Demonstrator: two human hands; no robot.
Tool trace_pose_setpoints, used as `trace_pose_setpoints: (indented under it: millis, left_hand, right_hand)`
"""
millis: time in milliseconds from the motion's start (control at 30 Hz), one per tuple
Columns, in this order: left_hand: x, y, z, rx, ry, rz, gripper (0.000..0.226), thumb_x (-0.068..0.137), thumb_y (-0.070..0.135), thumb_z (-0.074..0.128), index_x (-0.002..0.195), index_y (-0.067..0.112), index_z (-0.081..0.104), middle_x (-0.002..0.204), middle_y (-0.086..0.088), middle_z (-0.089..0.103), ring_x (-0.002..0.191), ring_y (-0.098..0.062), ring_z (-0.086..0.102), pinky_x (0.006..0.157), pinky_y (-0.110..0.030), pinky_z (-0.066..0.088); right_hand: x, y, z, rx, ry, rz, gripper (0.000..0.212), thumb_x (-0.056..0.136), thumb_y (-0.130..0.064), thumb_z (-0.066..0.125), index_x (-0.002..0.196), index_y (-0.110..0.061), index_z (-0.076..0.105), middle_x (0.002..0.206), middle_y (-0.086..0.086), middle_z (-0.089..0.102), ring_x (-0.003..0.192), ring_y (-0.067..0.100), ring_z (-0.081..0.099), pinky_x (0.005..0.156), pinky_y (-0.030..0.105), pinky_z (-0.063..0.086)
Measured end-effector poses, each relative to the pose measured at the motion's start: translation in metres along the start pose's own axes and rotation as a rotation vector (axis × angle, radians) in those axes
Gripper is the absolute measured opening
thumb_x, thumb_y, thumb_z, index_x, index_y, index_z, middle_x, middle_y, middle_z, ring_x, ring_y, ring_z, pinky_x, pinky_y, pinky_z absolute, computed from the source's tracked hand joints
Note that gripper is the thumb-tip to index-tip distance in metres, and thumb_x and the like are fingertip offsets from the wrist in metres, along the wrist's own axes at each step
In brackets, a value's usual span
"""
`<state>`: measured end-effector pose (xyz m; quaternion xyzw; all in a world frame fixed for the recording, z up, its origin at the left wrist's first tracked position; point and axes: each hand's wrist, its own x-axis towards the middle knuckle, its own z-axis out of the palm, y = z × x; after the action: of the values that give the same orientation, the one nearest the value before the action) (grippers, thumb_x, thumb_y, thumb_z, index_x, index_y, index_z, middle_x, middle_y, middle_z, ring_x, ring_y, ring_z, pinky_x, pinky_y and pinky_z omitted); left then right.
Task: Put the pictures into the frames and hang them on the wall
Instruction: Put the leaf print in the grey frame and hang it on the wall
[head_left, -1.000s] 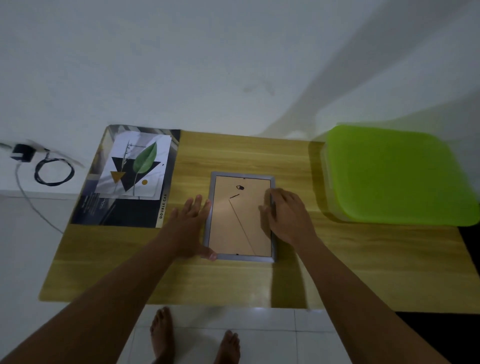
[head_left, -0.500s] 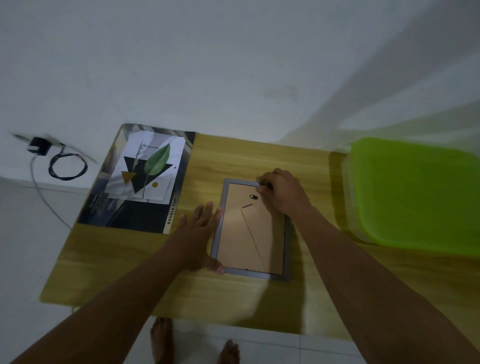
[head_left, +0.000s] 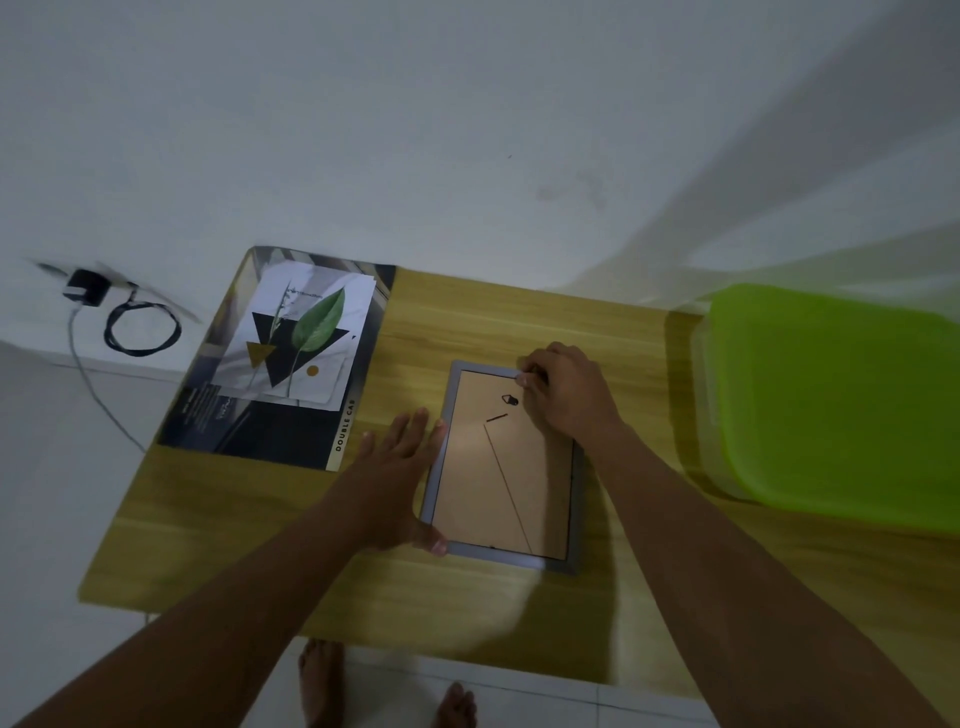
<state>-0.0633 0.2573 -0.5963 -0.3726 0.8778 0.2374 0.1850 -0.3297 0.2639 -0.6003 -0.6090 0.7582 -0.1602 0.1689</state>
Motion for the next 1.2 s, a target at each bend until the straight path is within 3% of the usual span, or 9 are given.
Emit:
trace_pose_setpoints:
  millis: [333, 500, 600, 700, 800, 867, 967, 1067, 1200]
  left_hand:
    - [0.000, -0.001, 0.000, 0.002, 0.004, 0.005, 0.140, 0.059, 0.074, 0.070, 0.142, 0.029, -0.033, 0.151, 0.002, -0.038, 0.141, -0.020, -0.032, 0.114, -0.047, -0.012]
    - [-0.001, 0.001, -0.004, -0.006, -0.012, 0.002, 0.140, 0.059, 0.074, 0.071, 0.145, 0.027, -0.028, 0.152, 0.001, -0.035, 0.142, -0.023, -0.030, 0.115, -0.049, -0.010]
    - [-0.004, 0.002, -0.008, -0.004, -0.034, 0.007, 0.142, 0.056, 0.073, 0.073, 0.149, 0.026, -0.024, 0.153, 0.000, -0.034, 0.143, -0.025, -0.028, 0.116, -0.050, -0.008]
    - [-0.002, 0.000, -0.013, 0.020, -0.083, 0.018, 0.146, 0.055, 0.066, 0.080, 0.149, 0.025, -0.024, 0.154, -0.002, -0.033, 0.143, -0.027, -0.027, 0.116, -0.052, -0.006]
    - [0.001, -0.002, -0.017, 0.032, -0.104, 0.020, 0.144, 0.056, 0.056, 0.084, 0.150, 0.024, -0.020, 0.157, -0.003, -0.028, 0.145, -0.027, -0.023, 0.117, -0.053, 0.000]
    - [0.002, -0.003, -0.016, 0.034, -0.090, 0.017, 0.144, 0.055, 0.054, 0.085, 0.151, 0.024, -0.018, 0.158, -0.003, -0.024, 0.146, -0.026, -0.021, 0.117, -0.054, 0.003]
    - [0.001, -0.005, -0.012, 0.027, -0.055, 0.025, 0.143, 0.054, 0.055, 0.085, 0.152, 0.024, -0.016, 0.159, -0.002, -0.022, 0.146, -0.026, -0.018, 0.118, -0.054, 0.005]
    - [0.001, -0.007, -0.010, 0.022, -0.040, 0.035, 0.142, 0.055, 0.054, 0.085, 0.152, 0.024, -0.015, 0.159, -0.002, -0.021, 0.147, -0.025, -0.017, 0.118, -0.054, 0.006]
    - [0.002, -0.010, -0.008, 0.001, -0.036, 0.040, 0.144, 0.054, 0.054, 0.085, 0.152, 0.025, -0.015, 0.159, -0.001, -0.021, 0.147, -0.024, -0.018, 0.118, -0.054, 0.004]
  right_hand:
    - [0.004, 0.000, -0.003, 0.027, -0.024, 0.050, 0.015, 0.094, -0.032, 0.060, 0.097, -0.020, 0.070, 0.086, -0.005, 0.053, 0.094, 0.024, 0.055, 0.081, 0.040, 0.045]
    - [-0.030, -0.017, -0.006, -0.104, 0.005, 0.112, 0.041, 0.096, -0.041, 0.053, 0.130, -0.019, 0.054, 0.123, 0.006, 0.055, 0.116, 0.026, 0.048, 0.094, 0.043, 0.041]
    - [-0.076, -0.041, 0.001, -0.138, 0.068, 0.154, 0.044, 0.095, -0.046, 0.048, 0.126, -0.015, 0.053, 0.121, 0.007, 0.057, 0.112, 0.026, 0.053, 0.094, 0.042, 0.047]
    - [-0.119, -0.059, 0.021, -0.167, -0.008, 0.184, 0.055, 0.089, -0.059, 0.048, 0.120, -0.014, 0.054, 0.122, 0.007, 0.055, 0.117, 0.025, 0.052, 0.100, 0.045, 0.044]
    - [-0.134, -0.062, 0.036, -0.138, -0.044, 0.224, 0.057, 0.095, -0.045, 0.053, 0.136, -0.005, 0.048, 0.142, 0.013, 0.046, 0.135, 0.030, 0.042, 0.112, 0.049, 0.035]
    - [-0.132, -0.064, 0.037, -0.106, -0.003, 0.262, 0.045, 0.096, -0.032, 0.053, 0.131, -0.003, 0.051, 0.143, 0.016, 0.047, 0.136, 0.031, 0.042, 0.112, 0.047, 0.035]
    - [-0.128, -0.066, 0.035, -0.083, 0.030, 0.303, 0.042, 0.095, -0.031, 0.053, 0.127, -0.003, 0.053, 0.142, 0.019, 0.046, 0.136, 0.032, 0.040, 0.113, 0.043, 0.035]
    - [-0.125, -0.067, 0.033, -0.069, 0.033, 0.284, 0.031, 0.093, -0.030, 0.057, 0.111, -0.004, 0.058, 0.131, 0.018, 0.051, 0.126, 0.031, 0.047, 0.108, 0.040, 0.040]
    - [-0.122, -0.072, 0.023, 0.036, 0.030, 0.327, 0.030, 0.091, -0.031, 0.060, 0.106, -0.005, 0.052, 0.113, 0.011, 0.051, 0.105, 0.026, 0.051, 0.083, 0.031, 0.045]
